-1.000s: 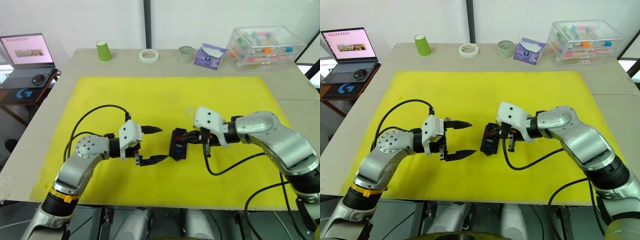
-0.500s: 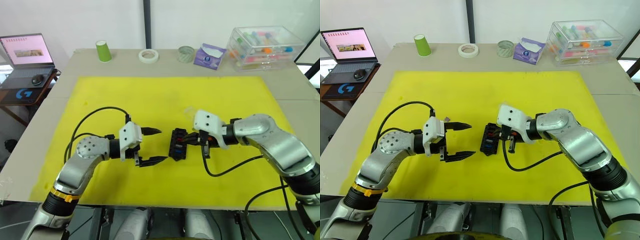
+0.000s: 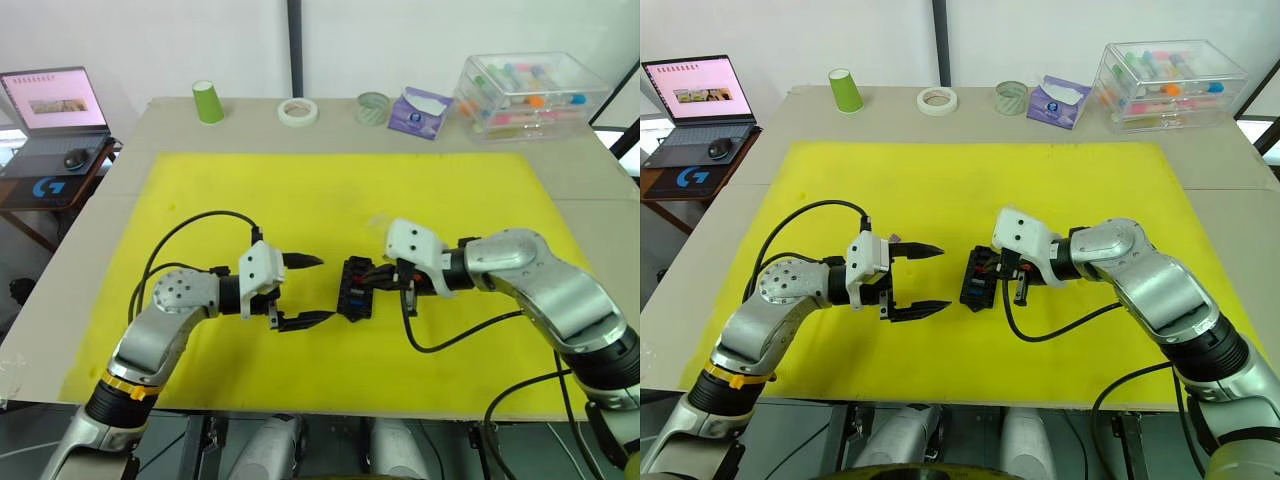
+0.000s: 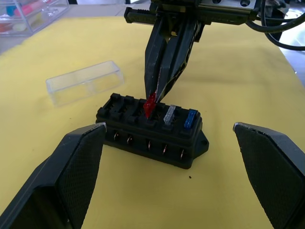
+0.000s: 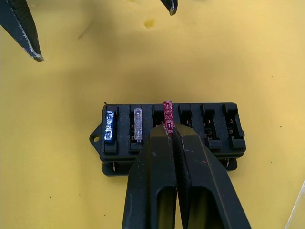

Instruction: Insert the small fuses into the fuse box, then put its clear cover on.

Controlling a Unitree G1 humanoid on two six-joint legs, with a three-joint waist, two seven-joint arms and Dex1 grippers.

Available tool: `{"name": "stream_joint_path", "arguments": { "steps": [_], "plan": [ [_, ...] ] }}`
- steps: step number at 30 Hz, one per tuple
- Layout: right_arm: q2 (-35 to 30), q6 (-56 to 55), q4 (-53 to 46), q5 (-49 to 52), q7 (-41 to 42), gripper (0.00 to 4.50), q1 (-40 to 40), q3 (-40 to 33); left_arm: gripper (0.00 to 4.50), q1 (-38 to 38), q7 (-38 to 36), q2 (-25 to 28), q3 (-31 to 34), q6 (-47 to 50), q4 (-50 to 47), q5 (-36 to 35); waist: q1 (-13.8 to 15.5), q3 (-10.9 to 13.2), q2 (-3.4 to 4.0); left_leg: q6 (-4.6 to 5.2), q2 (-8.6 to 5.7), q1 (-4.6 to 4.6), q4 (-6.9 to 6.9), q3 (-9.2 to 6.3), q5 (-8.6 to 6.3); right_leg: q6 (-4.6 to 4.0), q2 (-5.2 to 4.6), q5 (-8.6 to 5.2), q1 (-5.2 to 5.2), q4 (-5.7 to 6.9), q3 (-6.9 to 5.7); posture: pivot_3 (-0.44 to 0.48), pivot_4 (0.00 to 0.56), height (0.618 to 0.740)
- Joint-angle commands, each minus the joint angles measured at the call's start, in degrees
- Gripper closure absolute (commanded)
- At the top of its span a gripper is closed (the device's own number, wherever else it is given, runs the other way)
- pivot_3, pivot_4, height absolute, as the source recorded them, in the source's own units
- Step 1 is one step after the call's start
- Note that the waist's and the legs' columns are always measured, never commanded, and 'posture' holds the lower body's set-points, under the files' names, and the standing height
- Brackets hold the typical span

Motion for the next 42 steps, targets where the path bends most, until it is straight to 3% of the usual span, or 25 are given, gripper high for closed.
{"name": "stream_joint_path", "arguments": {
  "steps": [1,42],
  "plan": [
    [-0.5,0.3,-2.3,0.9,1.0,4.5,-1.1,-1.4,0.01,-0.8,-0.1,-0.1,0.2,-0.9,-0.5,-0.2,0.0,0.0,0.0,0.0,0.0,0.0,0.0,0.0,0.0,0.0,0.0,0.0,0.0,0.0,0.0,0.0,0.15,0.74],
    [-0.5,-3.1,-0.1,-3.6,3.1,4.5,-0.4,2.7,0.01,-0.9,-0.2,0.1,-0.1,-0.7,0.0,0.0,0.0,0.0,0.0,0.0,0.0,0.0,0.0,0.0,0.0,0.0,0.0,0.0,0.0,-0.01,0.0,0.0,0.15,0.74]
  ]
}}
